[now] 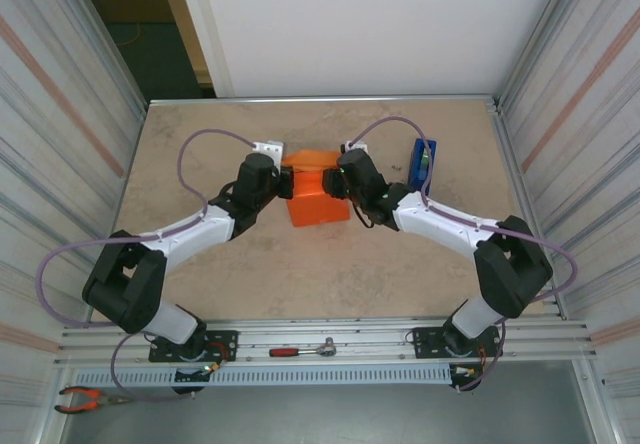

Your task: Wrap the gift box in paper

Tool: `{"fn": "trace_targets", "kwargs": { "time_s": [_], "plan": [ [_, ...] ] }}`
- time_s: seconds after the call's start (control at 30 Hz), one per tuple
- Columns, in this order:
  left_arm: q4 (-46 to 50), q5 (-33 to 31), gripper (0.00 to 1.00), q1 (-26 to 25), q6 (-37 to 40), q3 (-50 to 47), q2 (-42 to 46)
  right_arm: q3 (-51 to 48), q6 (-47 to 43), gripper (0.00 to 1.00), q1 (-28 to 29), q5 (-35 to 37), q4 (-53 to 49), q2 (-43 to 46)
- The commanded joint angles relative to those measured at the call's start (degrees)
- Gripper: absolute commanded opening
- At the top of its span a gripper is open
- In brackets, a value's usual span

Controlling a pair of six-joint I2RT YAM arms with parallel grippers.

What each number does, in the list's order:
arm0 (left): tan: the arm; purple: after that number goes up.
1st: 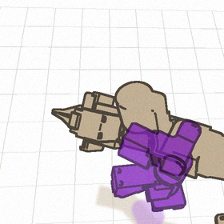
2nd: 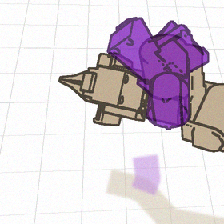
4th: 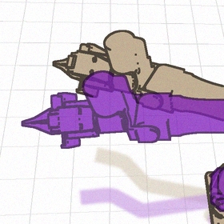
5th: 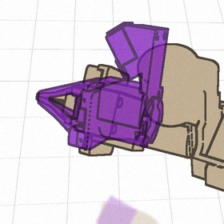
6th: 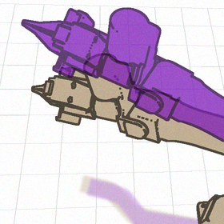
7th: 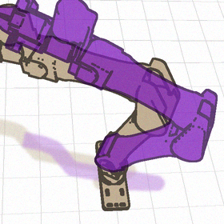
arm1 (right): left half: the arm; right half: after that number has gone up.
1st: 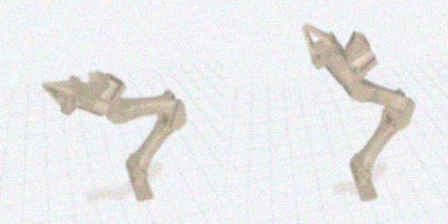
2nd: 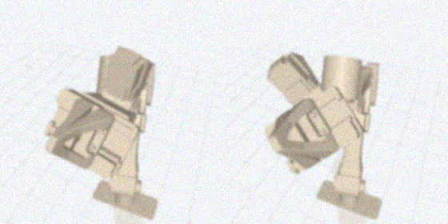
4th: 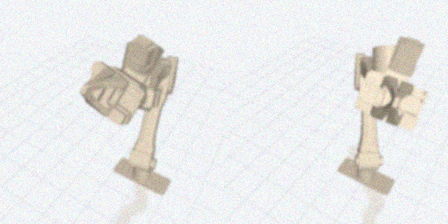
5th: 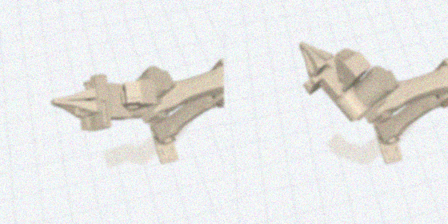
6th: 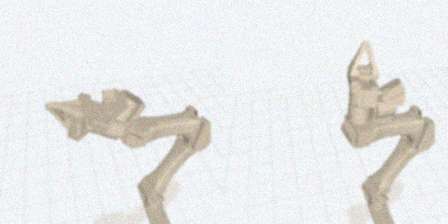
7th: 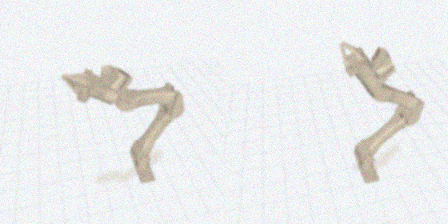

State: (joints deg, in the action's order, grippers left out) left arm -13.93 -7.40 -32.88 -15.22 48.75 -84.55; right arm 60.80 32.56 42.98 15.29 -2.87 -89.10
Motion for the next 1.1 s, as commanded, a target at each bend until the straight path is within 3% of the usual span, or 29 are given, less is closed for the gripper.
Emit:
{"fn": "trace_targets", "kwargs": {
  "time_s": [0.0, 0.2, 0.23, 0.3, 0.43, 0.53, 0.67, 0.8, 1.07],
  "plan": [
    [-0.85, 7.64, 0.00, -3.50, -2.47, 1.30, 2.42, -1.66, 2.37, 0.05, 3.07, -2.52, -1.55, 1.71],
    [-1.33, 7.71, 0.00, -2.86, -3.85, 1.24, -1.36, -6.49, 7.61, 0.02, 3.21, 0.31, 1.64, -0.67],
    [-1.10, 8.19, 0.04, -2.55, -4.19, 1.49, -1.66, -7.07, 8.29, 0.02, 3.25, 0.80, 1.82, -1.11],
    [-1.08, 9.14, 0.18, -1.89, -4.29, 1.52, -0.97, -7.88, 8.98, 0.02, 3.24, 1.05, 2.08, -1.43],
    [-1.03, 8.99, 0.59, -0.09, -6.06, -0.01, 4.13, -8.90, 9.50, 0.02, 3.19, 1.37, 2.61, -1.03],
    [-3.47, 8.95, 0.78, 2.79, -10.71, -3.76, 9.46, -9.37, 9.67, 0.02, 3.21, 1.47, 2.63, -1.03],
    [-5.85, 6.49, 0.83, 4.15, -15.37, -9.40, 15.49, -10.38, 9.98, 0.02, 3.17, 1.32, 3.10, -0.42],
    [-5.06, 3.94, 0.83, 1.86, -15.22, -11.73, 17.52, -10.90, 9.95, 0.02, 3.18, 1.24, 3.31, -0.06],
    [-6.27, -2.03, 0.84, -3.24, -11.29, -8.80, 9.17, -10.63, 9.54, 0.02, 3.20, 0.31, 3.40, -0.47]
  ]
}}
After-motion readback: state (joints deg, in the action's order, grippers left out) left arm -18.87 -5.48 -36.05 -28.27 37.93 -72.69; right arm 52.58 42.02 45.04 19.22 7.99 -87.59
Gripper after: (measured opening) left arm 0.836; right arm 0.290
